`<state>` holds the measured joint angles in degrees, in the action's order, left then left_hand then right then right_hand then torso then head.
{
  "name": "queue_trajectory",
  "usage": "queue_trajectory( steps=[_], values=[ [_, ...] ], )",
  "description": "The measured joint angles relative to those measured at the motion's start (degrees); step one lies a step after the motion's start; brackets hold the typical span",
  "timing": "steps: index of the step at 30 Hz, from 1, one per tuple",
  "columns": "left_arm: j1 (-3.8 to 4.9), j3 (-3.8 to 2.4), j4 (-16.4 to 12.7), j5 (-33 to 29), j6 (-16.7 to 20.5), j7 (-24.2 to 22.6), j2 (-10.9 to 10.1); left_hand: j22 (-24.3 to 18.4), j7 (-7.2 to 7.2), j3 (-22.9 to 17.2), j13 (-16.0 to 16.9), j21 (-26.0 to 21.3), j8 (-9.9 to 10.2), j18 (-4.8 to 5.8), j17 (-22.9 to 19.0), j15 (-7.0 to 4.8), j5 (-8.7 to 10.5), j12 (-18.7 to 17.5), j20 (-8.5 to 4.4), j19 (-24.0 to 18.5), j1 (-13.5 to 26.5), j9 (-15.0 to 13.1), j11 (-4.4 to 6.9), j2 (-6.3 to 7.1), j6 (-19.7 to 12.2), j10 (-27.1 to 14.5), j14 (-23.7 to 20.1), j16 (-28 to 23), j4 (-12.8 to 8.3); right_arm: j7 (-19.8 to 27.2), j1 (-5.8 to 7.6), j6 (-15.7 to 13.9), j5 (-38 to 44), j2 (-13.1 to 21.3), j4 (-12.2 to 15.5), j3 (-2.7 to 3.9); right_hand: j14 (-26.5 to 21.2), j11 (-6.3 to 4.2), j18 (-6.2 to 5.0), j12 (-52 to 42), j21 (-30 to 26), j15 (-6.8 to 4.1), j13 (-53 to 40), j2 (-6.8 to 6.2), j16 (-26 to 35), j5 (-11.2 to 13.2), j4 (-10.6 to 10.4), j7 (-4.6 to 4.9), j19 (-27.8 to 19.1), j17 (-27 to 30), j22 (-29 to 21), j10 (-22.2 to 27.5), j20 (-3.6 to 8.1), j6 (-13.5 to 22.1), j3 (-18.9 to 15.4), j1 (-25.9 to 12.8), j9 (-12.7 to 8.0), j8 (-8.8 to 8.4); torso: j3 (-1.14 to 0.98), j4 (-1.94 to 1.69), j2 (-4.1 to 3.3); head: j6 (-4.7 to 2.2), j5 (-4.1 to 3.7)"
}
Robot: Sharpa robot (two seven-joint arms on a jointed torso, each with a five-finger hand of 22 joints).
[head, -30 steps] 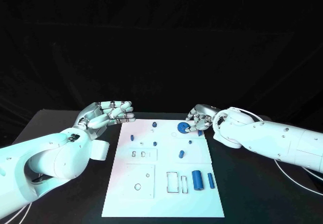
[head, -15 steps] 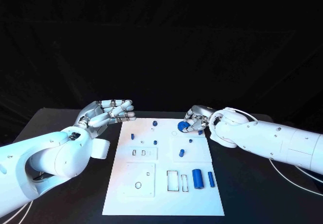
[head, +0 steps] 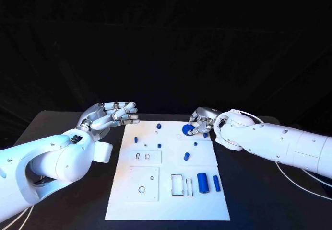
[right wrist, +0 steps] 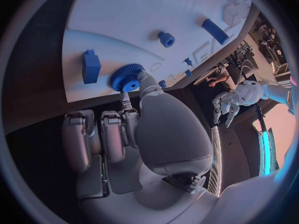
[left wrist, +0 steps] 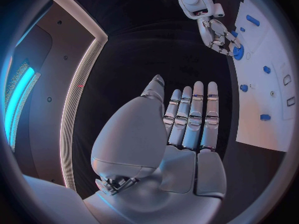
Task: Assemble the parts on the task board
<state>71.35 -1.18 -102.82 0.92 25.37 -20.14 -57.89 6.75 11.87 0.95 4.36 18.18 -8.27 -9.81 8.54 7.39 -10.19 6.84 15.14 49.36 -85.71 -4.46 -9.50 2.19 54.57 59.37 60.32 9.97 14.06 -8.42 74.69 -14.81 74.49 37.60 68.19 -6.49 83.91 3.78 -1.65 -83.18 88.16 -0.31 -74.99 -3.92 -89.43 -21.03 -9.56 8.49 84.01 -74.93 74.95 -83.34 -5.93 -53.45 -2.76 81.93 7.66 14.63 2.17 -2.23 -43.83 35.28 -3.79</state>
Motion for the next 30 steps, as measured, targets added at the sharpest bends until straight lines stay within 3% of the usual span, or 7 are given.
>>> queue_trajectory(
  steps=[5, 8, 17, 25, 30],
  values=[
    [0.00, 0.00, 0.0, 0.0, 0.0, 0.1, 0.0, 0.0, 0.00, 0.0, 0.0, 0.0, 0.0, 0.00, 0.1, 0.00, 0.00, 0.0, 0.00, 0.0, 0.0, 0.0, 0.00, 0.00, 0.0, 0.0, 0.0, 0.0, 0.0, 0.0, -0.02, -0.1, 0.6, -0.1, 0.1, 0.02, 0.1, -0.68, 0.00, -1.2, 0.3, -0.13, 0.0, 0.75, -0.2, 2.2, 0.8, -0.83, 0.0, 0.0, 0.0, -0.7, 0.00, -2.8, 2.2, 0.8, 0.0, 0.46, -0.01, 0.00, 0.00, 0.09, -0.01],
    [0.00, 0.00, 0.0, 0.0, -0.1, 0.1, 0.0, 0.0, 0.00, 0.0, 0.0, 0.0, 0.0, 0.00, 0.1, 0.00, 0.00, 0.0, 0.00, 0.0, 0.0, 0.0, 0.00, 0.00, 0.0, 0.0, 0.0, 0.0, 0.0, -0.1, -0.06, -0.3, 1.3, -0.1, 0.4, 0.04, 0.0, -0.97, 0.86, -1.6, 0.7, -0.65, 0.0, 0.81, -0.2, 3.0, 1.4, -0.68, 0.0, 0.0, 0.0, -0.5, 0.28, -3.3, 3.6, 1.6, 0.1, 0.56, -0.01, -0.01, 0.00, 0.10, -0.04],
    [0.00, 0.00, 0.0, 0.0, -0.1, 0.2, -0.1, 0.0, 0.00, 0.0, 0.0, 0.0, 0.0, 0.00, 0.1, 0.00, 0.00, 0.0, 0.00, 0.0, 0.0, 0.0, 0.00, 0.00, 0.0, 0.0, 0.0, 0.0, 0.0, -0.2, -0.29, -2.3, 3.5, 0.1, 1.6, -0.02, 0.2, -1.24, 0.86, -1.8, 0.9, -0.84, 0.0, 1.34, -0.2, 3.3, 2.0, -0.49, -0.1, 0.0, 0.0, -0.6, 0.56, -3.5, 5.3, 2.1, 0.1, 0.58, -0.04, -0.01, 0.00, -0.04, 0.03],
    [0.00, 0.00, 0.1, 0.0, -0.2, 0.2, -0.1, 0.0, 0.00, 0.0, 0.0, 0.0, 0.0, 0.00, 0.1, 0.00, 0.00, 0.0, 0.00, 0.0, 0.0, 0.0, 0.00, 0.00, 0.0, 0.0, 0.0, 0.0, 0.0, -0.5, -0.23, -5.8, 5.2, 1.3, 6.8, 0.03, 0.0, -1.34, 0.85, -2.1, 1.5, -1.04, 0.0, 0.88, -0.2, 1.4, 2.0, -0.48, 0.0, 0.0, 0.0, -0.5, 0.85, -3.5, 7.0, 2.7, 0.1, -0.10, -0.04, -0.02, 0.05, -0.30, 0.25],
    [0.00, 0.00, 0.2, 0.0, -0.2, 0.2, 0.0, 0.0, 0.00, 0.0, 0.0, 0.0, 0.0, 0.00, 0.1, 0.00, 0.00, 0.0, 0.00, 0.0, 0.0, 0.0, 0.00, 0.00, 0.0, 0.0, 0.0, 0.0, 0.0, -0.9, 0.42, -8.1, 6.9, -0.7, 8.6, 0.21, 0.0, -1.54, 0.85, -2.1, 1.5, -1.04, 0.0, 0.43, -0.2, 0.9, 2.1, -0.48, 0.0, 0.0, 0.0, -0.7, 0.85, -3.5, 7.6, 2.2, 0.1, -0.38, -0.04, -0.03, 0.07, -0.42, 0.38]
  ],
)
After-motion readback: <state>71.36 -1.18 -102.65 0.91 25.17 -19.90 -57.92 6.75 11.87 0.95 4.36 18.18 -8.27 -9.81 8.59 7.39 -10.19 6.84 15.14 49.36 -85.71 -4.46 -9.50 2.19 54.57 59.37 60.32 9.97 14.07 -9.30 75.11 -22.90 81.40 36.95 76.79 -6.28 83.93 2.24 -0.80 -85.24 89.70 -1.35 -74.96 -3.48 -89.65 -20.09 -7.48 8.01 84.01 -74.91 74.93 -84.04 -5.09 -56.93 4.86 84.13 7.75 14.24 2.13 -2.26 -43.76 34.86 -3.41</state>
